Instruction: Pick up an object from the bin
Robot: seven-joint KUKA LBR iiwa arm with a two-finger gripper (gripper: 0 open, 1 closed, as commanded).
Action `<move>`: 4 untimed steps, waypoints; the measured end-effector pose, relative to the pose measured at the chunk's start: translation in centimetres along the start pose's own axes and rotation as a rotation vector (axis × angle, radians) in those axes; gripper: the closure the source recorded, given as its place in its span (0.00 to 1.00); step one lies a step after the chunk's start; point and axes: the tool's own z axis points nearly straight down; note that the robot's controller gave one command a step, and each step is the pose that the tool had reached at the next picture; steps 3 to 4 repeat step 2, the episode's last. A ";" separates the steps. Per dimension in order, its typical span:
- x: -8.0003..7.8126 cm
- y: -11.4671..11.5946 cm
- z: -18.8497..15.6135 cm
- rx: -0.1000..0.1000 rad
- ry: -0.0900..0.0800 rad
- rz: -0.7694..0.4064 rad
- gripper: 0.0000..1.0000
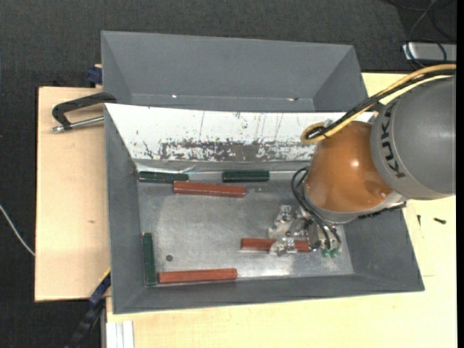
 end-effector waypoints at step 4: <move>-1.0 -0.3 -14.7 0.001 -0.006 -0.006 1.00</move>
Offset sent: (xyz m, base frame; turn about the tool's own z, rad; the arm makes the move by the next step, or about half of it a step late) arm 0.0085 -0.0041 0.1461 -0.0059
